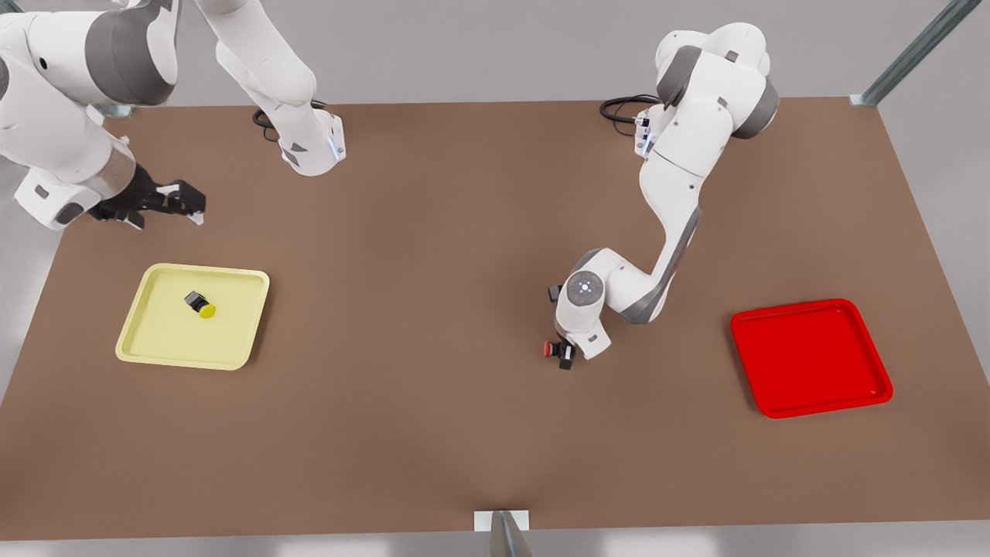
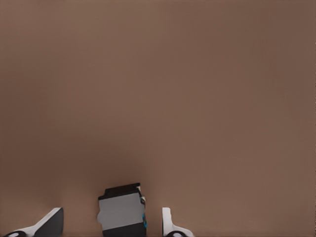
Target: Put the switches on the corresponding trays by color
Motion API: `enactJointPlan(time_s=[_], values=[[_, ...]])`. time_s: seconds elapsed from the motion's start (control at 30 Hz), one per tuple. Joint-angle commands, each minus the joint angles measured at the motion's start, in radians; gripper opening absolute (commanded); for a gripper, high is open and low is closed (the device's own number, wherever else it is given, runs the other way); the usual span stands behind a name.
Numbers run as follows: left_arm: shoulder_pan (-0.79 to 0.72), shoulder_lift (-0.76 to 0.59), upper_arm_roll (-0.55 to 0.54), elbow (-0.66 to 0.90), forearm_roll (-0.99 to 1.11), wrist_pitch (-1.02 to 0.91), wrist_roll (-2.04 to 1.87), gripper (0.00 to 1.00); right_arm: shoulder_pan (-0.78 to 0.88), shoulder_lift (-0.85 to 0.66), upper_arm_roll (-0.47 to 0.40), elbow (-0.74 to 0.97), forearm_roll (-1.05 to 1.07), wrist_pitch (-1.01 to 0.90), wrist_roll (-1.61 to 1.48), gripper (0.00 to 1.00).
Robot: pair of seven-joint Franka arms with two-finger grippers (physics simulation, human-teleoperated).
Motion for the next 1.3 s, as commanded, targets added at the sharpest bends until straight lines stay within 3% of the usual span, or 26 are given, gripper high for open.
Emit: enactJointPlan(time_s=[0.0,0.03,0.07,0.33,0.97,1.07,1.27], values=[[0.000,0.002,0.000,0.002,-0.009,0.000,-0.001,0.80,0.256,-0.027,-0.315,-0.009,0.016,0.000,-0.002,1.00],[0.000,0.003,0.000,0.009,-0.009,-0.006,-0.005,0.79,0.379,-0.155,-0.471,-0.166,0.061,0.053,-0.003,1.00],[0.000,0.005,0.000,0.009,-0.009,-0.012,-0.013,0.79,0.375,-0.294,-0.474,-0.391,0.061,0.221,-0.003,1.00],[-0.014,0.028,-0.031,0.089,-0.008,-0.138,-0.027,0.78,0.382,-0.231,-0.451,-0.380,0.061,0.169,0.050,1.00],[-0.020,0.051,-0.061,0.094,0.040,-0.143,0.153,0.77,0.379,-0.246,-0.454,-0.371,0.063,0.141,0.033,1.00],[-0.020,0.051,-0.061,0.094,0.048,-0.138,0.153,0.68,0.376,-0.246,-0.457,-0.377,0.064,0.139,0.032,1.00],[-0.020,0.051,-0.061,0.094,0.063,-0.132,0.151,0.63,0.381,-0.241,-0.474,-0.408,0.064,0.184,-0.053,1.00]])
